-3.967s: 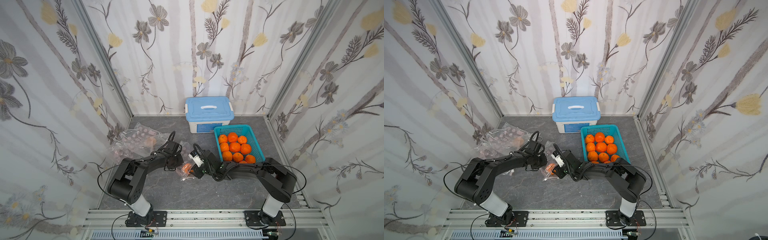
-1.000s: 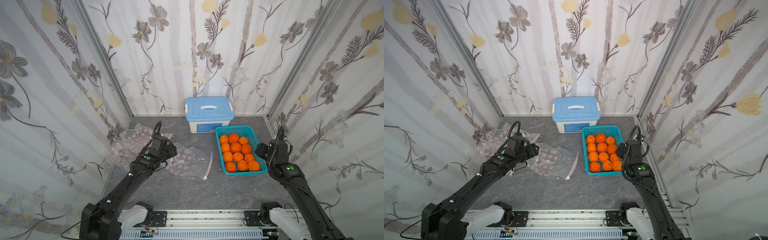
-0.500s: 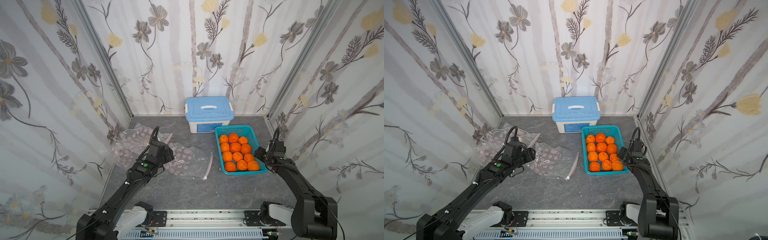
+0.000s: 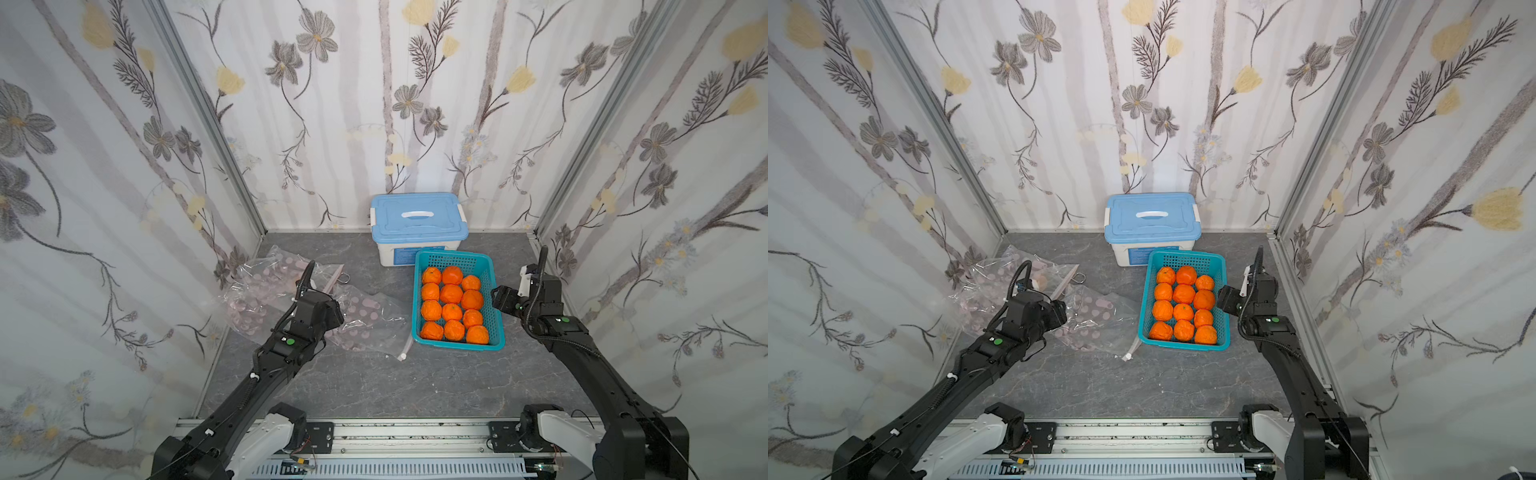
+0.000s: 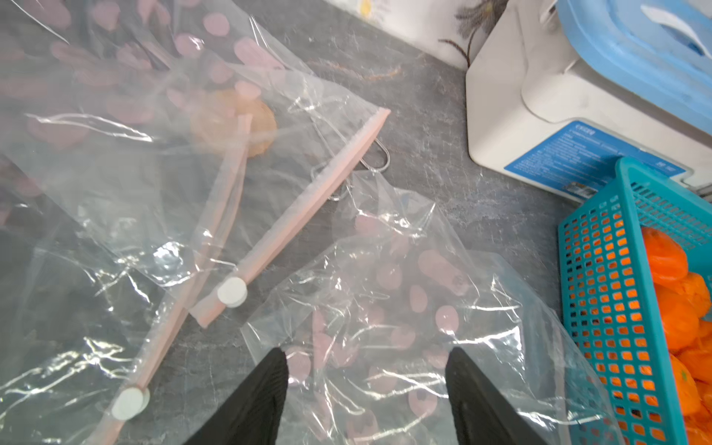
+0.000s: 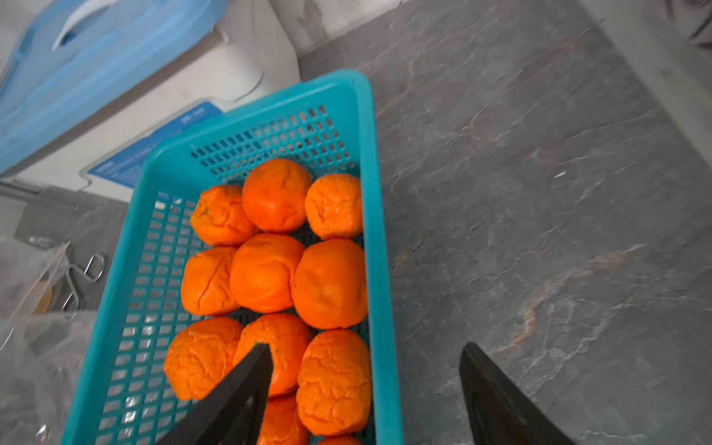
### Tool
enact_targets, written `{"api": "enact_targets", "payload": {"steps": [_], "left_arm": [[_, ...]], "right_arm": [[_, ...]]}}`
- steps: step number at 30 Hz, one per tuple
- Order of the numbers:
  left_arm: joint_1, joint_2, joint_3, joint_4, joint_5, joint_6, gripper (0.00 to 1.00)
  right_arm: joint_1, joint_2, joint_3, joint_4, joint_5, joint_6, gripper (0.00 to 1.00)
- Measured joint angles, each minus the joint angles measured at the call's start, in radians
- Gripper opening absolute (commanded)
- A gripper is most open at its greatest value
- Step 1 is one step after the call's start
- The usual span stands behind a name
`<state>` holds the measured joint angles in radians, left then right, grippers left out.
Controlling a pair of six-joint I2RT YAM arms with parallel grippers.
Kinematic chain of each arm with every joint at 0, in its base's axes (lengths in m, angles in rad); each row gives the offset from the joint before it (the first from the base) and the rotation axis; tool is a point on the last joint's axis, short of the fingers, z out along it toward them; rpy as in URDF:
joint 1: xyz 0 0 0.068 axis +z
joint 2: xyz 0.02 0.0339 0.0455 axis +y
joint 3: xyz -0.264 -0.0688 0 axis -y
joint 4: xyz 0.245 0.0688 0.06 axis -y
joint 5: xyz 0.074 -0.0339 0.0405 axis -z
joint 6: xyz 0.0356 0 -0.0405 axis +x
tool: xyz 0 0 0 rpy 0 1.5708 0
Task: Open the zip-top bag and take out the orange
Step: Reset both arms
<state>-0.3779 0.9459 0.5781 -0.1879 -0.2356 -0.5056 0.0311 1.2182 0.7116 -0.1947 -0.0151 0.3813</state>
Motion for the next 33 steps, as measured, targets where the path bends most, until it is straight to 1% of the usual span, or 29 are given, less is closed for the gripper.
{"api": "enact_targets", "payload": {"steps": [4, 8, 12, 14, 16, 17, 20, 22, 26, 28, 29, 31, 33], "left_arm": [[0.001, 0.035, -0.092, 0.184, -0.138, 0.077, 0.71], [0.011, 0.121, -0.159, 0.396, -0.273, 0.197, 0.76], [0.048, 0.192, -0.144, 0.523, -0.319, 0.297, 0.79], [0.069, 0.224, -0.134, 0.578, -0.317, 0.335, 0.8], [0.093, 0.26, -0.157, 0.683, -0.3, 0.388, 0.85], [0.105, 0.28, -0.172, 0.723, -0.295, 0.406, 0.84], [0.142, 0.34, -0.171, 0.737, -0.266, 0.444, 0.84], [0.148, 0.407, -0.189, 0.833, -0.252, 0.481, 0.85], [0.153, 0.484, -0.214, 0.912, -0.217, 0.556, 0.87], [0.183, 0.542, -0.266, 1.089, -0.183, 0.576, 0.9], [0.199, 0.575, -0.296, 1.155, -0.167, 0.578, 0.9], [0.251, 0.643, -0.341, 1.216, -0.117, 0.575, 0.91], [0.266, 0.649, -0.331, 1.231, -0.084, 0.57, 0.9]], "right_arm": [[-0.101, -0.073, -0.109, 0.121, 0.147, 0.019, 0.8], [-0.116, -0.139, -0.261, 0.274, 0.257, -0.02, 0.82], [-0.14, -0.16, -0.42, 0.464, 0.332, -0.08, 0.82], [-0.151, -0.141, -0.486, 0.566, 0.331, -0.098, 0.82], [-0.154, -0.104, -0.505, 0.641, 0.327, -0.117, 0.82], [-0.154, -0.09, -0.505, 0.68, 0.321, -0.123, 0.82], [-0.154, -0.018, -0.492, 0.821, 0.294, -0.14, 0.82], [-0.154, 0.04, -0.484, 0.916, 0.266, -0.148, 0.82], [-0.15, 0.144, -0.466, 1.075, 0.204, -0.154, 0.81], [-0.12, 0.174, -0.462, 1.115, 0.179, -0.179, 0.82], [-0.106, 0.189, -0.468, 1.155, 0.166, -0.193, 0.82], [-0.078, 0.253, -0.51, 1.292, 0.13, -0.224, 0.82], [-0.074, 0.255, -0.525, 1.286, 0.125, -0.239, 0.83]]}}
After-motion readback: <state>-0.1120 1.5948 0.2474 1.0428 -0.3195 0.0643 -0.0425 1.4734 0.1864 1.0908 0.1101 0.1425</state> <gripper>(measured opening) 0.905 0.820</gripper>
